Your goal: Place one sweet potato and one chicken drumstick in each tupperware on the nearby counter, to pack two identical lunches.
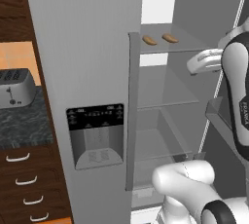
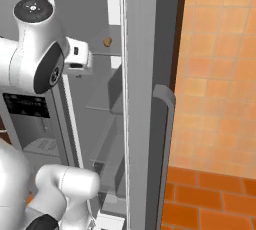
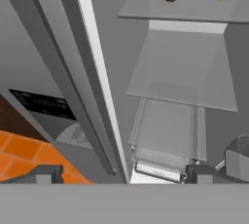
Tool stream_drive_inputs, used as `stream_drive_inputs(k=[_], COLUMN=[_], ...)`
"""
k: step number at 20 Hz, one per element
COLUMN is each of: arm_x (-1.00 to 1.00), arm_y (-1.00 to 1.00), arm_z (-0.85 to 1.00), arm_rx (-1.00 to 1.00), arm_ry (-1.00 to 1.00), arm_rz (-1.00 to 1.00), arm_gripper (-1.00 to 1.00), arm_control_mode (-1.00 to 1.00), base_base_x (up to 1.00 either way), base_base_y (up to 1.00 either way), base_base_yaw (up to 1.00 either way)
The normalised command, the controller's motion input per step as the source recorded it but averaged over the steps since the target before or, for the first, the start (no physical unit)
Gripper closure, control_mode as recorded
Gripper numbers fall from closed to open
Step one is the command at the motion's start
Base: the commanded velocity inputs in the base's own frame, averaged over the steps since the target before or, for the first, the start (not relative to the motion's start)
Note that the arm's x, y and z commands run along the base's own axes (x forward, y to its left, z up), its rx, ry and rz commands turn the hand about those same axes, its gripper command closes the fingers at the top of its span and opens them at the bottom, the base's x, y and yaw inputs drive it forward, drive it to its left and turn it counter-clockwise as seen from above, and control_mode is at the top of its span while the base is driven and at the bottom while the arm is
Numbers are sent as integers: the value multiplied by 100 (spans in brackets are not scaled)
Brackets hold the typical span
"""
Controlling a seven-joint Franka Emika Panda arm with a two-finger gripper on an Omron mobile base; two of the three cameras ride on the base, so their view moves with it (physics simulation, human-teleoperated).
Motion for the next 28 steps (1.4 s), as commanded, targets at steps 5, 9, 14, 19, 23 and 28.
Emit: stream_drive_inputs(k=[5, 9, 14, 19, 23, 28], arm_x=[98, 73, 86, 89, 85, 57], arm_y=[-8, 0, 0, 0, 0, 0], arm_z=[36, 10, -1, -4, -19, -23], arm_rx=[-5, -24, -4, 0, -2, 0], arm_ry=[0, -7, -6, 0, 0, 3], arm_rz=[22, 10, 0, 0, 0, 1], arm_gripper=[-100, -100, -100, -100, -100, -100], arm_control_mode=[-100, -100, -100, -100, -100, -100], base_base_x=[0, 0, 0, 0, 0, 0], base_base_y=[0, 0, 0, 0, 0, 0], base_base_yaw=[0, 0, 0, 0, 0, 0])
